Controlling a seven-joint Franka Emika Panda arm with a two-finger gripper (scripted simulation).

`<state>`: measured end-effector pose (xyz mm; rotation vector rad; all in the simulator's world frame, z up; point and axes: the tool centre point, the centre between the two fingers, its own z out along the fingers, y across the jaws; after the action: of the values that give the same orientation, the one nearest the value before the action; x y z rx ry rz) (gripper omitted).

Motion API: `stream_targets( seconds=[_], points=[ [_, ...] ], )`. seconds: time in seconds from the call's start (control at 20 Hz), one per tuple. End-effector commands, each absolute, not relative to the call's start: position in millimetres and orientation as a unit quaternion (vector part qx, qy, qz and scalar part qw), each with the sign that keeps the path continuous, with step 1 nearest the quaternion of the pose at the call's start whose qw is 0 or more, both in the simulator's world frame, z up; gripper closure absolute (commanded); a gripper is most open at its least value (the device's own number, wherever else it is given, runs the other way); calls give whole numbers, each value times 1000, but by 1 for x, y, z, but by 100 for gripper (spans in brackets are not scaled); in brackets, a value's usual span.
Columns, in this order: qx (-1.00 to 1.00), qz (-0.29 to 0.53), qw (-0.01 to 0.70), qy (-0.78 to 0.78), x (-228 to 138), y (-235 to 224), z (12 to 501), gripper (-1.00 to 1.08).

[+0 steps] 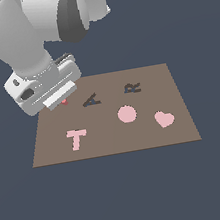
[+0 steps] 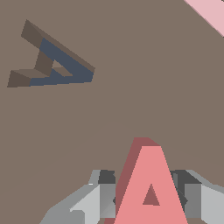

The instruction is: Insert a designated object into the corresponding slot on a board.

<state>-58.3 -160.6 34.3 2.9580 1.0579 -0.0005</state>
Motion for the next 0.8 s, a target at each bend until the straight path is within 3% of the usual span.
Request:
stream_targets(
  seconds=[0.0, 0.75],
  points=[
    [954, 0, 0, 301, -61, -157, 35, 108],
    [1000, 0, 0, 27, -74, -124, 37, 108]
  ],
)
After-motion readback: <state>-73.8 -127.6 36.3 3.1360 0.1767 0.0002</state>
